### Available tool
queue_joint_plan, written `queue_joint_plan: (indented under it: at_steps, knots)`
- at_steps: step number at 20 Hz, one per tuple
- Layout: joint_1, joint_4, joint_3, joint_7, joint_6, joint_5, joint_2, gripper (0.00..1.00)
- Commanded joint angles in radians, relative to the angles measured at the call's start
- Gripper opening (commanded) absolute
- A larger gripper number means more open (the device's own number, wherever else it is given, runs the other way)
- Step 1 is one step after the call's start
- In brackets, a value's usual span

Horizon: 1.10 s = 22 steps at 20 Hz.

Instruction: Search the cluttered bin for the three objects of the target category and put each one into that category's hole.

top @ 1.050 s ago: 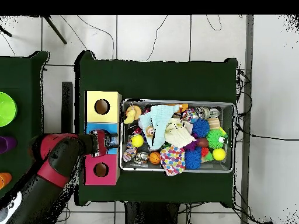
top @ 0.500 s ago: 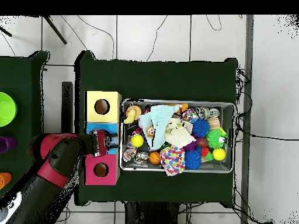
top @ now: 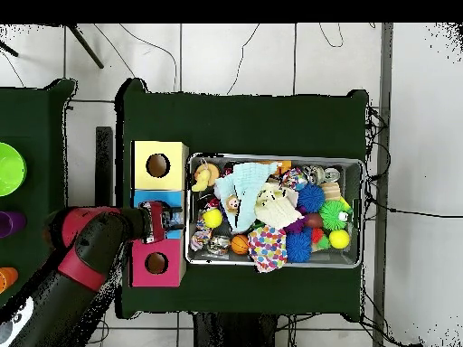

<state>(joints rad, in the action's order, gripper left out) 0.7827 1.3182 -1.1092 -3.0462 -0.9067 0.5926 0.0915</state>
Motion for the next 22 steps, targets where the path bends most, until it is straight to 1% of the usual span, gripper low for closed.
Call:
queue_joint_plan:
  at_steps: [1,8,22]
  knots:
    - [-0.031,-0.112,0.085,-0.220,-0.153,0.008,0.010,0.00]
    - [-0.031,-0.129,0.073,-0.226,-0.177,0.006,0.013,0.00]
    - [-0.029,-0.124,0.083,-0.242,-0.147,0.015,0.028,0.00]
